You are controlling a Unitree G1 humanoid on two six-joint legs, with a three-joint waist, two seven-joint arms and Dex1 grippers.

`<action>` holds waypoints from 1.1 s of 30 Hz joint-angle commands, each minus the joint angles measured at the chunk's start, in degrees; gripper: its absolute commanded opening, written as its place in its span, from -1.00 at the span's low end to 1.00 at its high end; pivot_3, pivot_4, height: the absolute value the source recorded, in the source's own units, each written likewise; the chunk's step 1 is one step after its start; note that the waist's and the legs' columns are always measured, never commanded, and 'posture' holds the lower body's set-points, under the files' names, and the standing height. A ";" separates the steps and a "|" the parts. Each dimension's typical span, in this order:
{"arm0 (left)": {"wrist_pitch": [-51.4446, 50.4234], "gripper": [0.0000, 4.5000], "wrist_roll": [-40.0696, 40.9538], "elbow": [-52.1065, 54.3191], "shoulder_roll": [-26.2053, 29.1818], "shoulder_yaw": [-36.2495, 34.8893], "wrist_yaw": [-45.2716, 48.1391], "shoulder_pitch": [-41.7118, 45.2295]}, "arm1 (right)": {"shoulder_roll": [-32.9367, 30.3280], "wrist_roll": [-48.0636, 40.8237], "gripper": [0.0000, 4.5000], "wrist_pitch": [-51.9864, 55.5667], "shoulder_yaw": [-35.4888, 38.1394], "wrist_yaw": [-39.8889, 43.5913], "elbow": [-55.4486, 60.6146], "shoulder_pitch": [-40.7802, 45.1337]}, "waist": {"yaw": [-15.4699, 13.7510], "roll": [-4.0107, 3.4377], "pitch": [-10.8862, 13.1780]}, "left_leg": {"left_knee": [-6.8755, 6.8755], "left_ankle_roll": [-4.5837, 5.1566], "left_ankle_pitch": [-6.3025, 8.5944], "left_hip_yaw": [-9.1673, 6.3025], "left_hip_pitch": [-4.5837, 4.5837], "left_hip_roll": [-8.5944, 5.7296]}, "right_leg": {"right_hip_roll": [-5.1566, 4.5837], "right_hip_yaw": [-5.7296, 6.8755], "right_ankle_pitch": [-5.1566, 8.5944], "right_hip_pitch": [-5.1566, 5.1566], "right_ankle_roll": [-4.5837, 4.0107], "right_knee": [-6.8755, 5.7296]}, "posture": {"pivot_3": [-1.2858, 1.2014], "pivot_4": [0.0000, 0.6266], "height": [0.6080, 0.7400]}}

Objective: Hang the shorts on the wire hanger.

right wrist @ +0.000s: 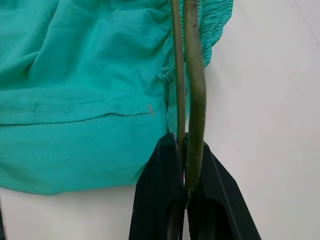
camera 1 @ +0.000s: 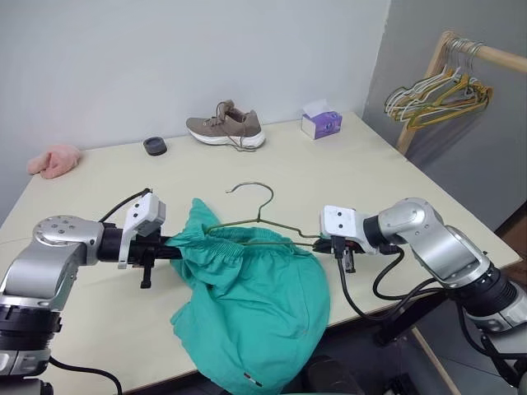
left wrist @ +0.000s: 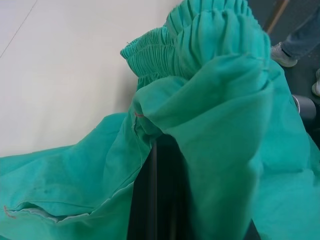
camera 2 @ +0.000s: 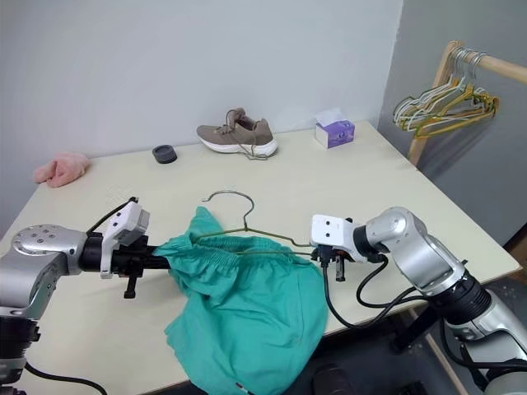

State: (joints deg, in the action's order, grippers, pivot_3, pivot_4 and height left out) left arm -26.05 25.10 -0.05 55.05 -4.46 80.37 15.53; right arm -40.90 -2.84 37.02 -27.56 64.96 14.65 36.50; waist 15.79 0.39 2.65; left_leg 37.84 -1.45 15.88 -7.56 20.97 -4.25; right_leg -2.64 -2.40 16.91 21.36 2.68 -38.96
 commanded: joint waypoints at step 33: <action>-9.82 -1.00 9.43 5.73 2.50 -10.46 -6.48 -0.51 | 20.11 -8.58 0.26 6.80 12.48 -19.23 -4.21 -12.95 | -0.67 0.12 -0.08 | 0.03 -0.02 -0.01 -0.06 -0.05 -0.03 | 0.06 -0.06 -0.04 0.01 -0.03 -0.05 | -0.19 -1.00 1.00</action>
State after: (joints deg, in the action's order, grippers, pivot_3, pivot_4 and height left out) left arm -35.24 32.73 3.67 56.25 -12.01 74.21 13.95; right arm -21.28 -9.73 43.41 -17.73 46.41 9.89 22.98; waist 15.12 0.51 2.57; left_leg 37.87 -1.47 15.87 -7.62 20.93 -4.28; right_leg -2.58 -2.46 16.88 21.37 2.65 -39.01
